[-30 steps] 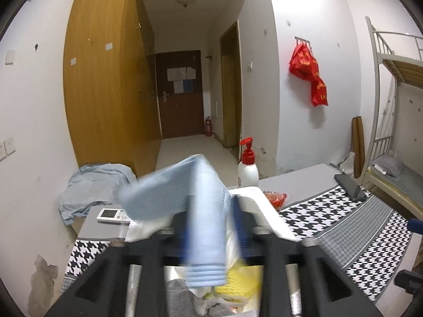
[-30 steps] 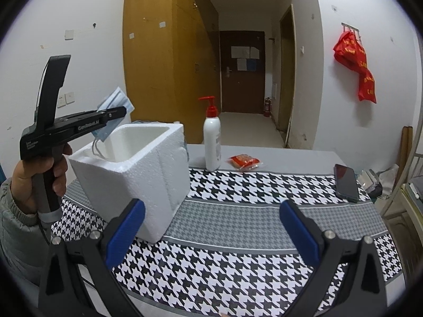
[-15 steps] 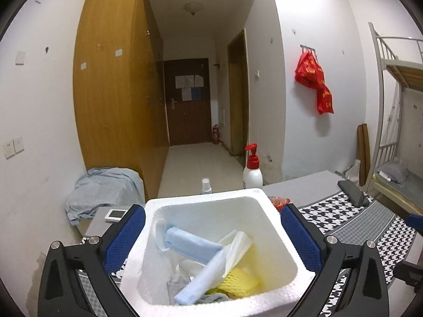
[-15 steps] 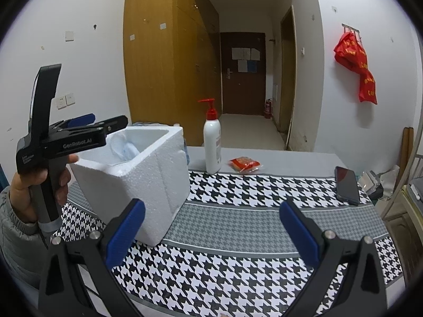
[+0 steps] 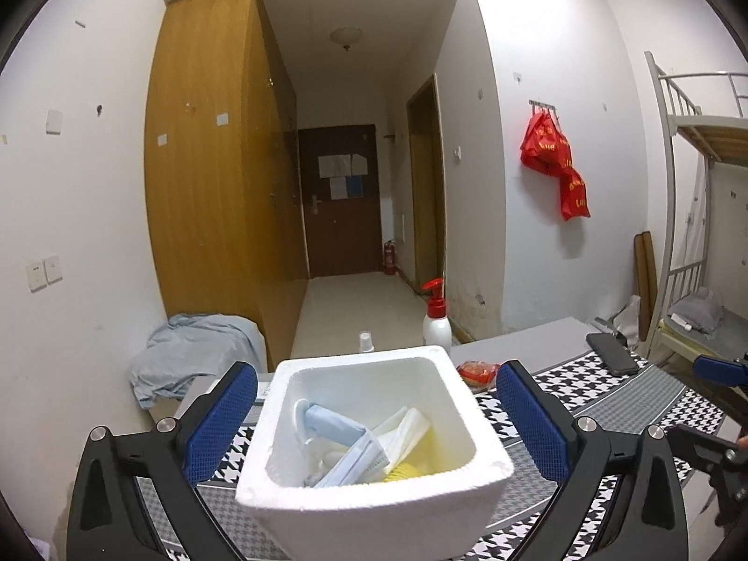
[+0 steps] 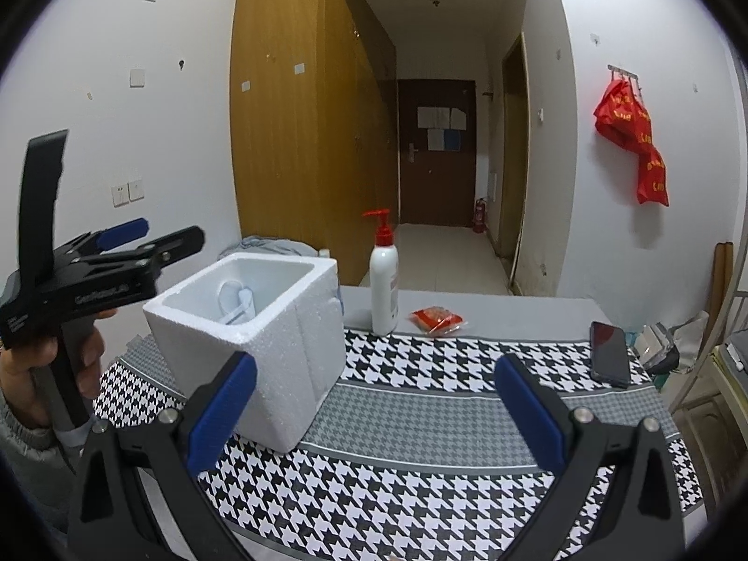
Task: Organize soft objects
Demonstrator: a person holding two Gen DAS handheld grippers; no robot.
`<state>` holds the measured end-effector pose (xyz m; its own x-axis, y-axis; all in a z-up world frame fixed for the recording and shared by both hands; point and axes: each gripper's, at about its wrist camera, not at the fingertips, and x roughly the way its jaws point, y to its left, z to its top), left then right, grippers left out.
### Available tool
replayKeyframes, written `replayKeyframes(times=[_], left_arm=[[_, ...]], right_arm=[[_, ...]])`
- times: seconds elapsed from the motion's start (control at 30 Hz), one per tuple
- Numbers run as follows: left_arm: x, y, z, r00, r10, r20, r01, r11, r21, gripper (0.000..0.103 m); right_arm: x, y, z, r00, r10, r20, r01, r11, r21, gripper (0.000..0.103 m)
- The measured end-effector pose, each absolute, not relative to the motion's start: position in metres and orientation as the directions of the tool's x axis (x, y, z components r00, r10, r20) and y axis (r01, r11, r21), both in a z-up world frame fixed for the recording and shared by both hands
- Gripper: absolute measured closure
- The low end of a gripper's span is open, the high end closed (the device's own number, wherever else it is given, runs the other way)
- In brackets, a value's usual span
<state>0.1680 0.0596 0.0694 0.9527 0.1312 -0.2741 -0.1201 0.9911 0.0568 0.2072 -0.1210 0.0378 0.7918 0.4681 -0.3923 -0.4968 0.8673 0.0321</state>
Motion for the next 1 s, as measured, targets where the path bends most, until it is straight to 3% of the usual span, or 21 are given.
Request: replayKeyframes(times=[1.0], left_arm=[[0.066, 0.003, 0.081, 0.974, 0.127, -0.186, -0.117, 0.991, 0.062, 0.001]], right_arm=[[0.155, -0.156, 0.064, 0.855, 0.443, -0.268, -0.452, 0.892, 0.032, 0.0]])
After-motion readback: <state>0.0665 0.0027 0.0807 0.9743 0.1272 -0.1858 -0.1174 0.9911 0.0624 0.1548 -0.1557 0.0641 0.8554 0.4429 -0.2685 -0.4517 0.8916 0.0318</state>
